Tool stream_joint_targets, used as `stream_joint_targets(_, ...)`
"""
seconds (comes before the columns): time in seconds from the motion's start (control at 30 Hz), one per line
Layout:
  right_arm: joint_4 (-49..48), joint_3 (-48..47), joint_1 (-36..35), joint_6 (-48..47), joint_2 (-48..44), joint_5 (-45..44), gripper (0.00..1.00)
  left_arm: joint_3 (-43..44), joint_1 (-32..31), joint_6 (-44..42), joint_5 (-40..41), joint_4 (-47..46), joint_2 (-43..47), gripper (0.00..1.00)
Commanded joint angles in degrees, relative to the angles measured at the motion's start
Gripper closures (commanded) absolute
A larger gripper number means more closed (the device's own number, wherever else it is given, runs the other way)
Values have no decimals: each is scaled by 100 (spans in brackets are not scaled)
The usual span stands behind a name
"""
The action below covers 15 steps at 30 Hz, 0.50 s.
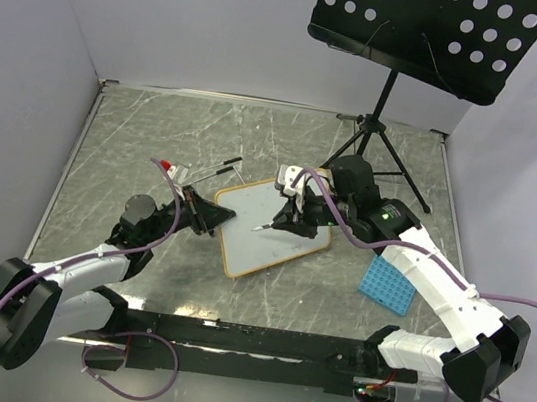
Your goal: Write a sentence on the whiteboard
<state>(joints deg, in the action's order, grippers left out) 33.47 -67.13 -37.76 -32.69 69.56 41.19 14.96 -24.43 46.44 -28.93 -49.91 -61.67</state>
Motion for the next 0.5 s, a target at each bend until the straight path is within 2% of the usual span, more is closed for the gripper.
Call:
stream_joint_targets(0.0,-245,-19,-65,69,-101,74,100,60,-27,234,72,-889,155,99)
stream_joint_targets(0.47,-333,43,-83,69,-92,64,100,-2,-27,252,177,-871,261,99)
